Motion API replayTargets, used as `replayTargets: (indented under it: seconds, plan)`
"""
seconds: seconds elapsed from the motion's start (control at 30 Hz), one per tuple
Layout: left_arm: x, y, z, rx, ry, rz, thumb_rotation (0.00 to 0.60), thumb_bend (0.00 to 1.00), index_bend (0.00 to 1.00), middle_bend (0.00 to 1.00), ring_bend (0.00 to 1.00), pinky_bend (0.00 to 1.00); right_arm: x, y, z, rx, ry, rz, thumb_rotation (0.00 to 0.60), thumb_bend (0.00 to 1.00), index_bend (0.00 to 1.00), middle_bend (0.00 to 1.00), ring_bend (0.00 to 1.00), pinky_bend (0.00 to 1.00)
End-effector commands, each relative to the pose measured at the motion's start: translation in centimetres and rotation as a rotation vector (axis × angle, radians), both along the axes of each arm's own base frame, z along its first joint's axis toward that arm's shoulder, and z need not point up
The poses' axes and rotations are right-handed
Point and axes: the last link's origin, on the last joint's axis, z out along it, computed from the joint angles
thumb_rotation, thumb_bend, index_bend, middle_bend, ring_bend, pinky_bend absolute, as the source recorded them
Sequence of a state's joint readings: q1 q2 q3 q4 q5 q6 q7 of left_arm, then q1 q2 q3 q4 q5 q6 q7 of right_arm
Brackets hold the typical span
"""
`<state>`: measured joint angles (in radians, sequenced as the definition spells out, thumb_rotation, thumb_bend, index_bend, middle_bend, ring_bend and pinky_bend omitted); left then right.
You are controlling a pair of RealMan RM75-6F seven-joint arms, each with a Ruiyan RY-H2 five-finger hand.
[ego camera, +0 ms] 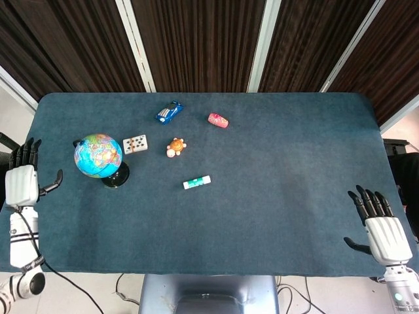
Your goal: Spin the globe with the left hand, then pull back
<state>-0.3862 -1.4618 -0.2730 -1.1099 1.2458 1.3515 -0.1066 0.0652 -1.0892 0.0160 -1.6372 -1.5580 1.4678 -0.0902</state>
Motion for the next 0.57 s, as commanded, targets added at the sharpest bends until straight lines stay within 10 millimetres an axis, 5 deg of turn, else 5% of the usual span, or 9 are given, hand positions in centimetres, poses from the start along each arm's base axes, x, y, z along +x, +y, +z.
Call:
replayTargets:
  seconds: [0.03, 0.17, 0.27, 0.57]
  plan:
    - [2.6, -7.9, 0.7, -0.142, -0.037, -0.24, 0.48, 0.38, 0.0, 0.0, 0.0, 0.05, 0.0, 0.1, 0.0, 0.004, 0.001, 0.001, 0.6, 0.14, 0.0, 0.0, 0.0, 0.0]
    - [3.3, -13.3, -1.0, -0.348, 0.064, -0.286, 0.522, 0.38, 0.0, 0.0, 0.0, 0.03, 0.2, 0.2, -0.3, 0.023, 0.001, 0.002, 0.6, 0.14, 0.0, 0.0, 0.0, 0.0]
    - [3.8, -14.9, -2.1, -0.439, 0.154, -0.269, 0.556, 0.38, 0.0, 0.0, 0.0, 0.03, 0.4, 0.5, -0.5, 0.039, -0.003, 0.012, 0.6, 0.14, 0.0, 0.0, 0.0, 0.0]
    - [4.0, -14.5, -1.1, -0.335, 0.195, -0.236, 0.597, 0.39, 0.0, 0.0, 0.0, 0.02, 0.7, 1.1, 0.0, 0.015, -0.011, 0.037, 0.6, 0.14, 0.0, 0.0, 0.0, 0.0]
